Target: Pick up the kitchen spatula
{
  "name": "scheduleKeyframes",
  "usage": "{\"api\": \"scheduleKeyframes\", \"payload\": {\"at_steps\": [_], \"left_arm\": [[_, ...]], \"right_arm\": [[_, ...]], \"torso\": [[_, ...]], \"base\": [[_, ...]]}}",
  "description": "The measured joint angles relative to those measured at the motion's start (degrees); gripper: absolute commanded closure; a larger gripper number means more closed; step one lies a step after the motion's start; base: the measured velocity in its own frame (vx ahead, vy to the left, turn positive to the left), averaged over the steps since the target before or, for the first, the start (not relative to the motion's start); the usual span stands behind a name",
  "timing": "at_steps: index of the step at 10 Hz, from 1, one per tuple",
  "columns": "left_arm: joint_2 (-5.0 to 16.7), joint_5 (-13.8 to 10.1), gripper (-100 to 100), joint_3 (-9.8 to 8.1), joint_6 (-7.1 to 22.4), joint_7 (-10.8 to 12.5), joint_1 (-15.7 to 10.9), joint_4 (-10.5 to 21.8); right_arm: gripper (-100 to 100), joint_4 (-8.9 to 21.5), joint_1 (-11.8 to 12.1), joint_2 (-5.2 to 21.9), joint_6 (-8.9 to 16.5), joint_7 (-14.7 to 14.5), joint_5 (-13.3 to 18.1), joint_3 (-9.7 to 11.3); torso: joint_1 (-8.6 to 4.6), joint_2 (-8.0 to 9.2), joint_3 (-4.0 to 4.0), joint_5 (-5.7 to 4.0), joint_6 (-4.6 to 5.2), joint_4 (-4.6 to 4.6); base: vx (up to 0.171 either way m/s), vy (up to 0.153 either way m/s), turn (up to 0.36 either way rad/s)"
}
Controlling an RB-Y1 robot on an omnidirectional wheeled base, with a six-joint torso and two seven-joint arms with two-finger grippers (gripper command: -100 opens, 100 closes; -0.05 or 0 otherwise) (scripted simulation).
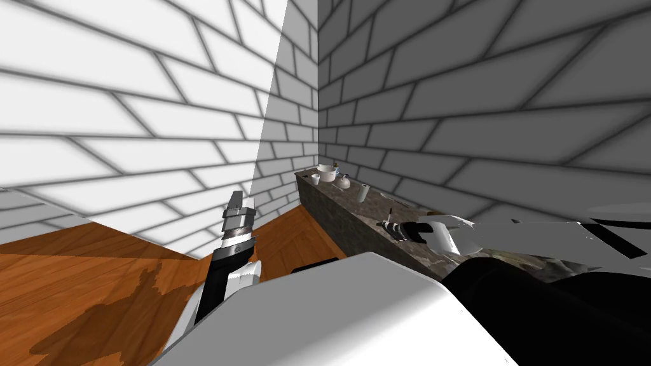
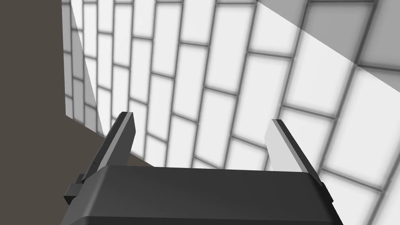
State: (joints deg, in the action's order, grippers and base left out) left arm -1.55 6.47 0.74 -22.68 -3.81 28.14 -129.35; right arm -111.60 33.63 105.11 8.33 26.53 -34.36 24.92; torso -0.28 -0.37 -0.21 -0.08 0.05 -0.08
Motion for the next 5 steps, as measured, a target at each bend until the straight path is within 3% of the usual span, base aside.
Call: {"api": "scheduleKeyframes", "payload": {"at_steps": [3, 4, 5], "left_arm": [[0.00, 0.00, 0, 0.00, 0.00, 0.00, 0.00, 0.00], [0.00, 0.00, 0, 0.00, 0.00, 0.00, 0.00, 0.00], [-0.01, 0.00, 0, 0.01, 0.00, 0.00, -0.01, 0.00]], "right_arm": [[-100, -0.21, 6.99, 2.41, 1.56, 5.21, 3.22, -3.92], [-100, 0.11, 6.08, 2.40, 1.75, 4.93, 2.36, -2.91], [-100, 0.40, 4.74, 2.09, 1.89, 3.14, 0.67, -1.71]], "torso": [[0.05, 0.08, 0.05, 0.01, 0.00, 0.02], [0.13, 0.16, 0.09, 0.01, 0.02, 0.04], [0.25, 0.27, 0.16, 0.04, 0.02, 0.06]], "base": [[0.054, -0.051, 0.085], [0.008, -0.001, -0.017], [0.104, -0.072, 0.385]]}}
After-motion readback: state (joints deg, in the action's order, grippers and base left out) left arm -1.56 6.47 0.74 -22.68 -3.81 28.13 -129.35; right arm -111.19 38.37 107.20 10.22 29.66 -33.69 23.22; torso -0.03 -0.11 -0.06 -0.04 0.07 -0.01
